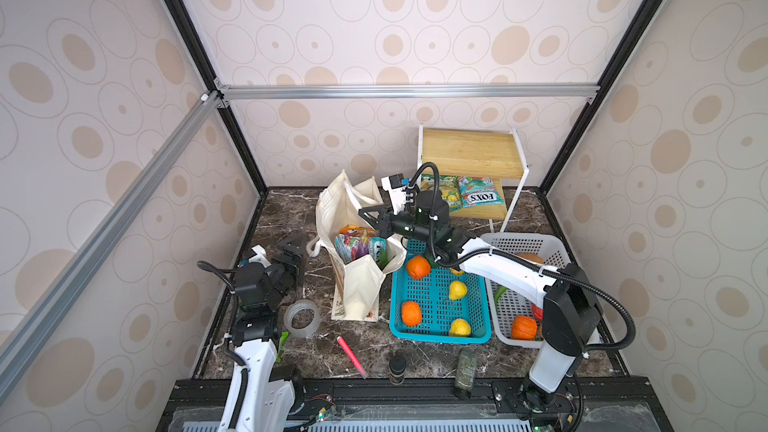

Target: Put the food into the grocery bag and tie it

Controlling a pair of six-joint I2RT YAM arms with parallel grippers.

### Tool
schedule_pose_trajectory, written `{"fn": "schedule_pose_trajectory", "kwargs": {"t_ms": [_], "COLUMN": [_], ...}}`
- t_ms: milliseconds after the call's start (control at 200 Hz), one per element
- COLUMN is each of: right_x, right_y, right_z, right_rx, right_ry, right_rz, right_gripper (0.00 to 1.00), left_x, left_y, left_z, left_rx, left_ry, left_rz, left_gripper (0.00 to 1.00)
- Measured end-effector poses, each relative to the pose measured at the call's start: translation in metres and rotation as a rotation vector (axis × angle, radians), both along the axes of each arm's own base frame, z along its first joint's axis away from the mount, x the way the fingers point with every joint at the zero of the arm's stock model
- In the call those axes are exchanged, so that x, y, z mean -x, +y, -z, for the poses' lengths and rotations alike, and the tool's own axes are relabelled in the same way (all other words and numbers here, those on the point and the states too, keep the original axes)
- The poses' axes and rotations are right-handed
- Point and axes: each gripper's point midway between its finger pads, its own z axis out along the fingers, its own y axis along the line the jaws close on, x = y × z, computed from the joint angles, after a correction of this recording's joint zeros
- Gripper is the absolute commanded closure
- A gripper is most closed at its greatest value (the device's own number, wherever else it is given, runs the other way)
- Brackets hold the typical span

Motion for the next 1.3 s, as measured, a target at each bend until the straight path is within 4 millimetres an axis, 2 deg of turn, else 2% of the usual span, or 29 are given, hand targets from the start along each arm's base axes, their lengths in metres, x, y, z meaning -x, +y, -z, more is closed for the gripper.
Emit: {"fn": "schedule_pose_trajectory", "kwargs": {"t_ms": [70, 120, 150, 170, 195, 220, 270, 320, 395, 425, 430, 500, 570, 640, 750, 810, 865, 995, 1110, 1215, 1300], "right_x": [0.0, 0.0, 0.0, 0.0, 0.0, 0.0, 0.001, 0.002, 0.006, 0.008, 0.009, 0.015, 0.021, 0.025, 0.031, 0.032, 0.032, 0.026, 0.02, 0.016, 0.015], "right_y": [0.0, 0.0, 0.0, 0.0, 0.0, 0.0, 0.001, 0.002, 0.004, 0.006, 0.006, 0.009, 0.012, 0.014, 0.017, 0.017, 0.017, 0.014, 0.01, 0.006, 0.005], "right_z": [-0.001, -0.002, -0.002, -0.002, -0.001, -0.001, -0.001, 0.0, 0.003, 0.004, 0.005, 0.006, 0.004, 0.002, 0.004, 0.006, 0.007, 0.01, 0.015, 0.011, 0.005], "right_rx": [-0.004, -0.005, -0.006, -0.006, -0.005, -0.005, -0.003, 0.001, 0.012, 0.02, 0.022, 0.035, 0.043, 0.049, 0.061, 0.067, 0.071, 0.083, 0.112, 0.126, 0.128], "right_ry": [-0.003, -0.004, -0.003, -0.003, -0.003, -0.003, -0.003, 0.0, 0.0, 0.001, 0.0, -0.003, -0.009, -0.013, -0.01, -0.005, -0.003, 0.004, 0.023, 0.023, 0.012], "right_rz": [0.0, 0.0, 0.001, 0.0, 0.0, -0.001, -0.002, -0.004, -0.014, -0.022, -0.025, -0.052, -0.085, -0.111, -0.147, -0.155, -0.153, -0.126, -0.093, -0.071, -0.064], "right_gripper": [1.0, 1.0, 1.0, 1.0, 1.0, 1.0, 1.0, 1.0, 1.0, 1.0, 1.0, 1.0, 1.0, 1.0, 1.0, 1.0, 1.0, 1.0, 1.0, 1.0, 1.0], "left_x": [-0.005, -0.007, -0.009, -0.01, -0.01, -0.011, -0.012, -0.014, -0.017, -0.017, -0.017, -0.015, -0.017, -0.026, -0.042, -0.044, -0.042, -0.041, -0.05, -0.05, -0.045], "left_y": [-0.012, -0.021, -0.024, -0.025, -0.028, -0.028, -0.024, -0.017, -0.007, -0.004, -0.004, -0.006, -0.019, -0.039, -0.089, -0.113, -0.127, -0.138, -0.147, -0.166, -0.17], "left_z": [0.011, 0.009, 0.004, 0.001, -0.004, -0.008, -0.016, -0.033, -0.078, -0.106, -0.115, -0.161, -0.182, -0.182, -0.167, -0.161, -0.159, -0.16, -0.165, -0.168, -0.169], "left_rx": [0.059, 0.076, 0.089, 0.089, 0.091, 0.084, 0.05, -0.012, -0.133, -0.194, -0.209, -0.303, -0.375, -0.442, -0.549, -0.599, -0.638, -0.705, -0.78, -0.83, -0.863], "left_ry": [0.032, 0.019, 0.003, -0.012, -0.028, -0.043, -0.065, -0.09, -0.159, -0.209, -0.229, -0.322, -0.363, -0.356, -0.299, -0.288, -0.286, -0.288, -0.27, -0.279, -0.277], "left_rz": [0.031, 0.057, 0.063, 0.067, 0.073, 0.07, 0.05, 0.016, -0.032, -0.047, -0.047, -0.04, 0.013, 0.087, 0.24, 0.306, 0.345, 0.379, 0.395, 0.445, 0.474], "left_gripper": [0.22, 0.39, 0.53, 0.66, 0.88, 1.0, 1.0, 1.0, 1.0, 1.0, 1.0, 1.0, 1.0, 1.0, 1.0, 1.0, 1.0, 1.0, 0.99, 0.98, 0.95]}}
